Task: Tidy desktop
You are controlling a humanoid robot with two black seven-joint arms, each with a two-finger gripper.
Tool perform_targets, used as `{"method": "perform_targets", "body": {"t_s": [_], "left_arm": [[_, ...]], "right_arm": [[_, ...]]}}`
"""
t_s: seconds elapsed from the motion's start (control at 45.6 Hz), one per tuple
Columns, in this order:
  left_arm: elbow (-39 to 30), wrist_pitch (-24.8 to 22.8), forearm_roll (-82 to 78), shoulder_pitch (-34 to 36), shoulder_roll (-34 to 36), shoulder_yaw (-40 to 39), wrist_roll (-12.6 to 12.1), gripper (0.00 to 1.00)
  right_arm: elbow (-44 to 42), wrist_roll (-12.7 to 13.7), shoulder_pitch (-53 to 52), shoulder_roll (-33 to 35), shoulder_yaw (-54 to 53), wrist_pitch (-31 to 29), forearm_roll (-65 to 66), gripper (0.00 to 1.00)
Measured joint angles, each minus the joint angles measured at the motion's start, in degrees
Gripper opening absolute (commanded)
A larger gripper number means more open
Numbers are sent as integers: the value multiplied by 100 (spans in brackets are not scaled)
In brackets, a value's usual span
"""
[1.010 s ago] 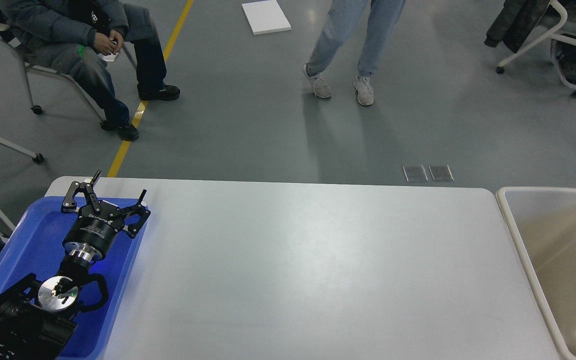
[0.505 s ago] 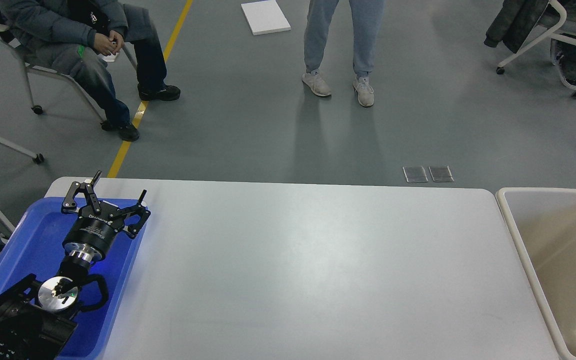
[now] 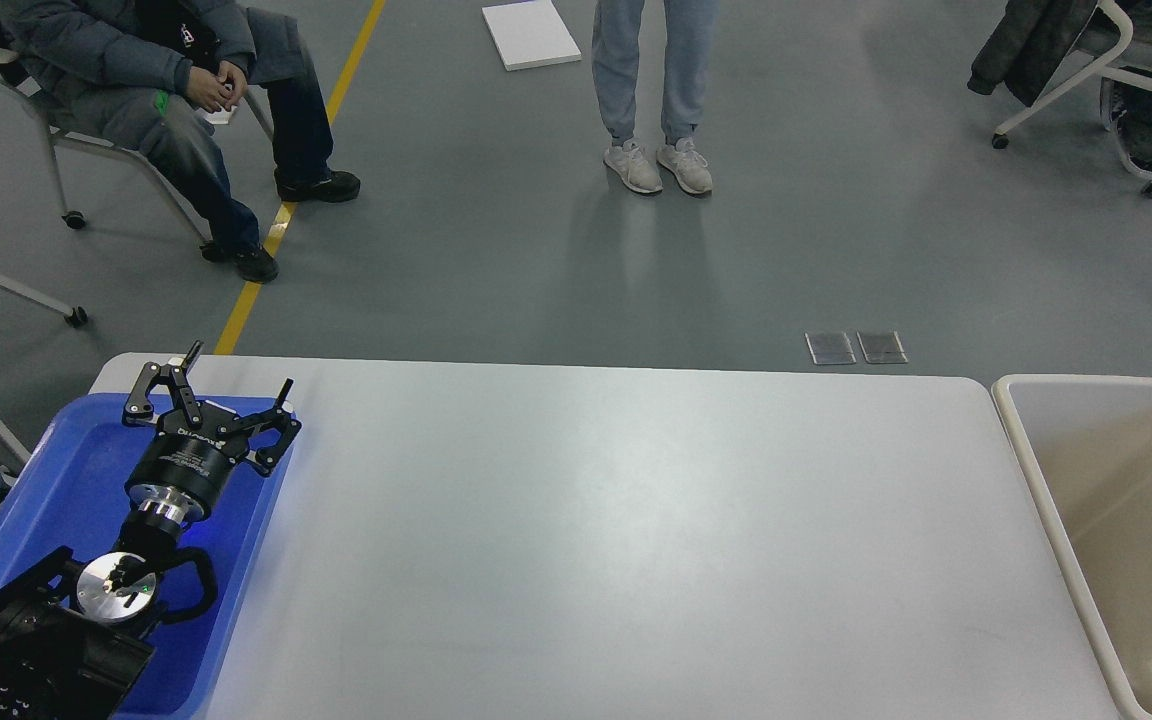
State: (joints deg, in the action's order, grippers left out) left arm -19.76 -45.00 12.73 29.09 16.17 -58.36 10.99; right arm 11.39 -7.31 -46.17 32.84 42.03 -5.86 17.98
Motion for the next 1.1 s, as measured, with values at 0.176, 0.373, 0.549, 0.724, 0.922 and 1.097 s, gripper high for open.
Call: {"method": "perform_targets", "body": {"t_s": [0.176, 0.373, 0.549, 0.724, 0.922, 1.097], "left_arm": [[0, 0, 0, 0, 0, 0, 0, 100], [0, 0, 2, 0, 0, 0, 0, 100], [-2, 0, 2, 0, 0, 0, 0, 100], [-3, 0, 3, 0, 0, 2, 0, 100], [-2, 0, 1, 0, 0, 2, 0, 100], [-1, 0, 2, 0, 0, 1, 0, 100]], "right_arm": [[-11, 4, 0, 31, -21, 9, 0, 95], [11, -5, -108, 81, -29, -12, 5, 99], [182, -7, -381, 288, -20, -54, 14, 99], [942, -8, -979, 772, 3, -77, 19, 99], [1958, -8, -1858, 1382, 31, -272, 68, 99], [2463, -12, -2678, 1738, 40, -691, 89, 99]]}}
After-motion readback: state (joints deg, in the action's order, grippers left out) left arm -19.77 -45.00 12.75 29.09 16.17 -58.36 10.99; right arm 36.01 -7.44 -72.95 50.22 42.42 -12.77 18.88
